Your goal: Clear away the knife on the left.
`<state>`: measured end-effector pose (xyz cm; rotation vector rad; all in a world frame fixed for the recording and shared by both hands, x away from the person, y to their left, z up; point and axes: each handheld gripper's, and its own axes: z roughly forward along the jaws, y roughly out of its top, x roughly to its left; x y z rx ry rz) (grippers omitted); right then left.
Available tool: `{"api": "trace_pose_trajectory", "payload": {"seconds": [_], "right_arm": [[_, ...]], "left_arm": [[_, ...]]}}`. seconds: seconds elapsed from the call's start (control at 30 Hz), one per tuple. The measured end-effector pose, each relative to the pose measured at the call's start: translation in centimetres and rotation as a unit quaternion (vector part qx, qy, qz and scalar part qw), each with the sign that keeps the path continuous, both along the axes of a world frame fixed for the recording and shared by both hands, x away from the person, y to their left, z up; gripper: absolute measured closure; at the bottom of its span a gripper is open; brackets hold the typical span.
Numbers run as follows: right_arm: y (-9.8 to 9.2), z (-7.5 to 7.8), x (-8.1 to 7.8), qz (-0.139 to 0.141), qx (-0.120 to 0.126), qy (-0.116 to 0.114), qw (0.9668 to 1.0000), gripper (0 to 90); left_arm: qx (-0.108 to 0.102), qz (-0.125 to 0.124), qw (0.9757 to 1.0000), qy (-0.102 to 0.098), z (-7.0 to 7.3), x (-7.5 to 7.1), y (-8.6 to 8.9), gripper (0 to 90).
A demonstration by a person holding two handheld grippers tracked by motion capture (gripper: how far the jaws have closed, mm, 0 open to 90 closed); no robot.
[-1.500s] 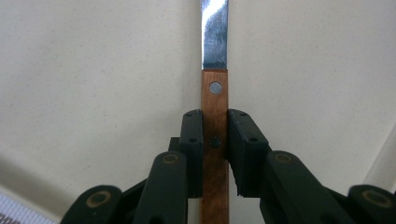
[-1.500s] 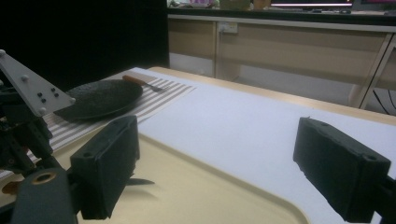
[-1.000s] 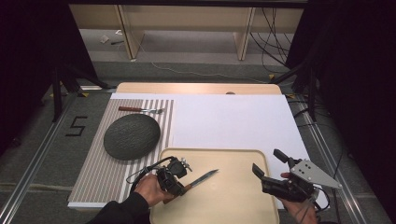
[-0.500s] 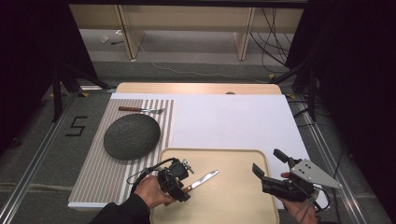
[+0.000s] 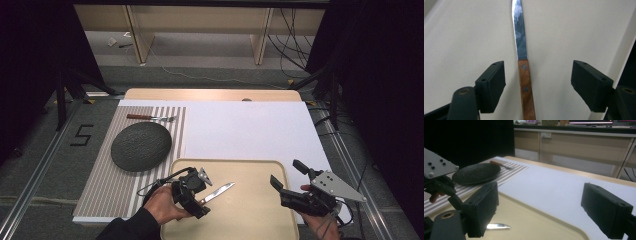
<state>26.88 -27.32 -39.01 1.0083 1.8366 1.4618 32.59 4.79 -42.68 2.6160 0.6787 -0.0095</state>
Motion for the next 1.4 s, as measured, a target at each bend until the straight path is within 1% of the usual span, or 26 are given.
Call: {"api": "trace_pose_trajectory", "payload": {"seconds": [0.07,0.13,0.23,0.33,0.4,0.5,0.67,0.7,0.73,0.8,0.87,0.97,1.1,1.23,1.4], "right_arm": [[0.0,0.0,0.0,0.0,0.0,0.0,1.0,15.4],[0.0,0.0,0.0,0.0,0.0,0.0,1.0,15.4],[0.0,0.0,0.0,0.0,0.0,0.0,1.0,15.4],[0.0,0.0,0.0,0.001,0.0,-0.001,1.0,15.4],[0.0,0.0,0.0,0.001,0.0,-0.001,1.0,15.4],[-0.1,0.0,0.0,0.001,0.001,0.0,1.0,15.4],[-0.1,0.1,0.0,0.001,0.001,0.0,1.0,15.5],[0.0,0.1,0.0,0.002,0.001,0.0,1.0,15.4],[0.0,0.0,0.0,0.002,0.001,-0.001,1.0,15.5],[-0.1,0.1,0.0,0.002,0.0,0.0,1.0,15.5],[-0.1,0.1,0.0,0.002,0.0,0.0,1.0,15.5],[-0.1,0.1,0.0,0.002,0.0,0.0,1.0,15.5],[-0.1,0.1,-0.1,0.002,0.0,0.0,1.0,15.5],[-0.1,0.1,-0.1,0.003,0.001,-0.001,1.0,15.5],[-0.1,0.1,-0.1,0.004,0.001,0.0,1.0,15.5]], "left_arm": [[-0.006,0.0,1.0,-0.006,0.2,0.0,-0.1,25.2],[-0.012,-0.003,0.9999,-0.01,0.5,0.0,-0.2,25.6],[-0.02,-0.006,0.9997,-0.015,0.9,0.0,-0.5,31.2],[-0.02,-0.012,0.9995,-0.023,1.0,0.0,-0.9,41.9],[-0.019,-0.017,0.9994,-0.022,1.0,0.1,-1.2,50.1],[-0.005,-0.029,0.9992,-0.026,0.6,0.1,-1.6,61.7],[0.005,-0.051,0.9983,-0.03,0.2,0.2,-2.5,76.7],[0.011,-0.058,0.9978,-0.028,0.1,0.3,-2.6,79.9],[0.01,-0.059,0.9979,-0.026,-0.1,0.3,-2.9,81.8],[0.015,-0.064,0.9975,-0.023,-0.3,0.4,-3.3,86.6],[0.024,-0.073,0.9968,-0.022,-0.5,0.6,-3.6,89.4],[0.034,-0.075,0.9965,-0.018,-0.8,1.0,-4.1,89.7],[0.04,-0.067,0.9969,-0.012,-1.4,1.6,-4.5,89.9],[0.043,-0.06,0.9972,-0.006,-1.8,2.1,-4.5,89.9],[0.053,-0.059,0.9968,0.004,-2.5,2.8,-4.7,89.9]]}}
